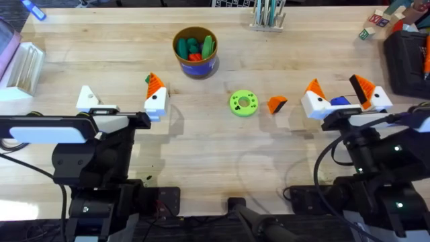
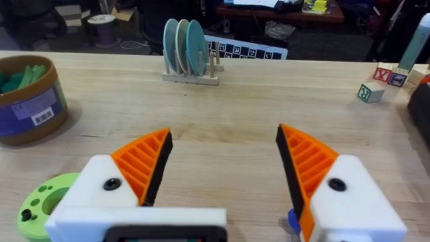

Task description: Pick up the gripper from the table and insert it into the empty holder that is missing its gripper. Then pick up a screw, insert it into the mounting hole, and use the screwdriver to tighten it. Finally, clean up the table by picking up the vegetable and placing it into the bucket.

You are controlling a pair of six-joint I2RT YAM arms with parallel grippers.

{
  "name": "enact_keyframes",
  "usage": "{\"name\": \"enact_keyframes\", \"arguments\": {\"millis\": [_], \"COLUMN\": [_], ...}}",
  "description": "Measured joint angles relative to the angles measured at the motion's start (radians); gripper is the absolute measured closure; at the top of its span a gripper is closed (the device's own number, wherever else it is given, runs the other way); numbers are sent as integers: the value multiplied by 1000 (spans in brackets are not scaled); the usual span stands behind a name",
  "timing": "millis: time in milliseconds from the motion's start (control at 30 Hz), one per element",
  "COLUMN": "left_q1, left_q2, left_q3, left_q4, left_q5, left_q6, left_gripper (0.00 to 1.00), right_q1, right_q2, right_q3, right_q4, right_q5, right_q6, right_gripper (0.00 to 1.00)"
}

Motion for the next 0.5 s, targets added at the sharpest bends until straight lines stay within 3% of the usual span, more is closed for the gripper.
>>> {"name": "enact_keyframes", "arguments": {"millis": [400, 500], "left_q1": [0, 0], "left_q2": [0, 1], "left_q3": [1, 25], "left_q4": [-8, -118], "left_q5": [1, 2], "left_q6": [0, -4], "left_gripper": [15, 15], "right_q1": [0, 0], "right_q2": [0, 0], "right_q3": [1, 5], "right_q4": [-6, -22], "right_q5": [1, 1], "right_q6": [0, 23], "right_gripper": [42, 42]}}
